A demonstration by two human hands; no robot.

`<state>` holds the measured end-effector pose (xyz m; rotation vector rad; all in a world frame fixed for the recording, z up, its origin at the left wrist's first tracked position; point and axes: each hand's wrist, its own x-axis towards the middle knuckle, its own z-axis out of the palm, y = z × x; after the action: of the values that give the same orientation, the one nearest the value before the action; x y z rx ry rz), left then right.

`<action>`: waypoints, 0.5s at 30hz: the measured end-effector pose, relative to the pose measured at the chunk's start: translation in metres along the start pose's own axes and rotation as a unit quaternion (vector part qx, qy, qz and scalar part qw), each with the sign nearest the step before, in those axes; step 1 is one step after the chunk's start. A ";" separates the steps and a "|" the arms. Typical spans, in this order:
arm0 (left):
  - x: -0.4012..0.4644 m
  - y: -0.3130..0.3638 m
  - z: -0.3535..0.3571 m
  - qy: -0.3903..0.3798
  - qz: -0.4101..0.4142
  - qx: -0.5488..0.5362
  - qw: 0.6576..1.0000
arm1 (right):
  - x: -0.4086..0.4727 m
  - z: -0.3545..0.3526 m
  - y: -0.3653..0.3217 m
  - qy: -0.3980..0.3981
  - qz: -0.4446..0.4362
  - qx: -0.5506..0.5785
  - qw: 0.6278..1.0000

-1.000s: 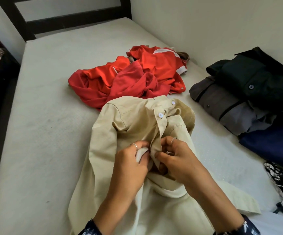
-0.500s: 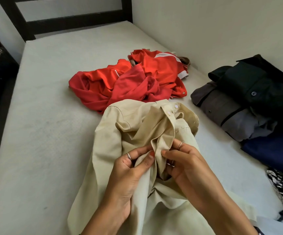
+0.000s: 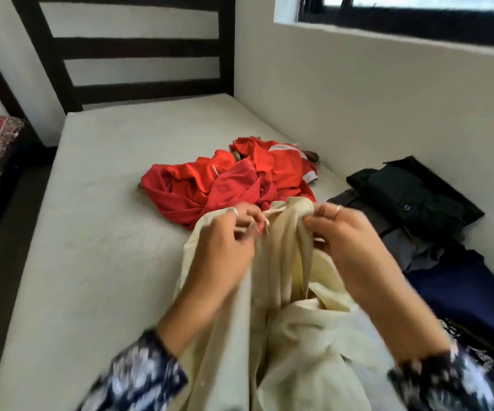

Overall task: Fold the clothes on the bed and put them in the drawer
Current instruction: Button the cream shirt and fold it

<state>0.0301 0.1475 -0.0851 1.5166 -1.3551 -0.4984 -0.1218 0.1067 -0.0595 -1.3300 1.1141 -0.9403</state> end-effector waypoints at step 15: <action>0.046 0.083 -0.070 0.014 0.091 0.168 0.981 | 0.013 -0.011 -0.093 0.054 -0.142 -0.391 0.908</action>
<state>0.0593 0.1437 0.0290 1.6386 -1.5962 -0.1344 -0.1206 0.0871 0.0324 -2.1579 1.4898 -0.7976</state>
